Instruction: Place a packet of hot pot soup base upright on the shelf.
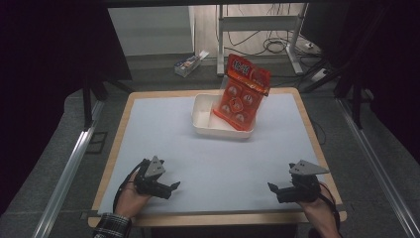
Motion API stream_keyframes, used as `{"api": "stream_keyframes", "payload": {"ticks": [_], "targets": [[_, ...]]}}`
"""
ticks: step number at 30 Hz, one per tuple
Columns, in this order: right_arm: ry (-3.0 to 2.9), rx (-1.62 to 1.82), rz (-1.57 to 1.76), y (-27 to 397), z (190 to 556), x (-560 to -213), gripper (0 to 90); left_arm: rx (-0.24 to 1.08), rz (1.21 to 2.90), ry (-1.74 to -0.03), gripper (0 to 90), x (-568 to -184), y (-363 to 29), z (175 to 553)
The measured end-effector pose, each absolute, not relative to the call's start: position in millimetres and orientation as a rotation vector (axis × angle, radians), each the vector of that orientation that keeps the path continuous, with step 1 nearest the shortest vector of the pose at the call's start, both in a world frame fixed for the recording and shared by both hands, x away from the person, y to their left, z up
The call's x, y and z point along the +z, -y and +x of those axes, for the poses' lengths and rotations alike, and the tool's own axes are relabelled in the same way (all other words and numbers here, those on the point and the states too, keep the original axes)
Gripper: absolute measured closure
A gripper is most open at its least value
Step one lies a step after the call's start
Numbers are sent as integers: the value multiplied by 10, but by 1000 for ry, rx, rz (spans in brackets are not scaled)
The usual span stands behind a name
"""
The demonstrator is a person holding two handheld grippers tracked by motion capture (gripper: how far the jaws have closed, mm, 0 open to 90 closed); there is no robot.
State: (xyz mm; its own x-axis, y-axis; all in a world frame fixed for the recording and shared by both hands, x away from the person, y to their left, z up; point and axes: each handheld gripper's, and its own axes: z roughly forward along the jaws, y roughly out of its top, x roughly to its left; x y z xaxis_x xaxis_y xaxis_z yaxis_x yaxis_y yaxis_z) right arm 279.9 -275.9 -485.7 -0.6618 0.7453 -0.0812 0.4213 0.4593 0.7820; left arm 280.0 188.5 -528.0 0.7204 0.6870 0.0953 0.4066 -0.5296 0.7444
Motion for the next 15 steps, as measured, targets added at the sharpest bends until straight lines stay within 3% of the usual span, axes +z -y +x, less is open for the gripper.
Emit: {"api": "stream_keyframes", "payload": {"ticks": [15], "targets": [[-2340,1034,1037,2807,2825,-4991,0,490,2190,-828,43,-5280,-1893,2800]]}}
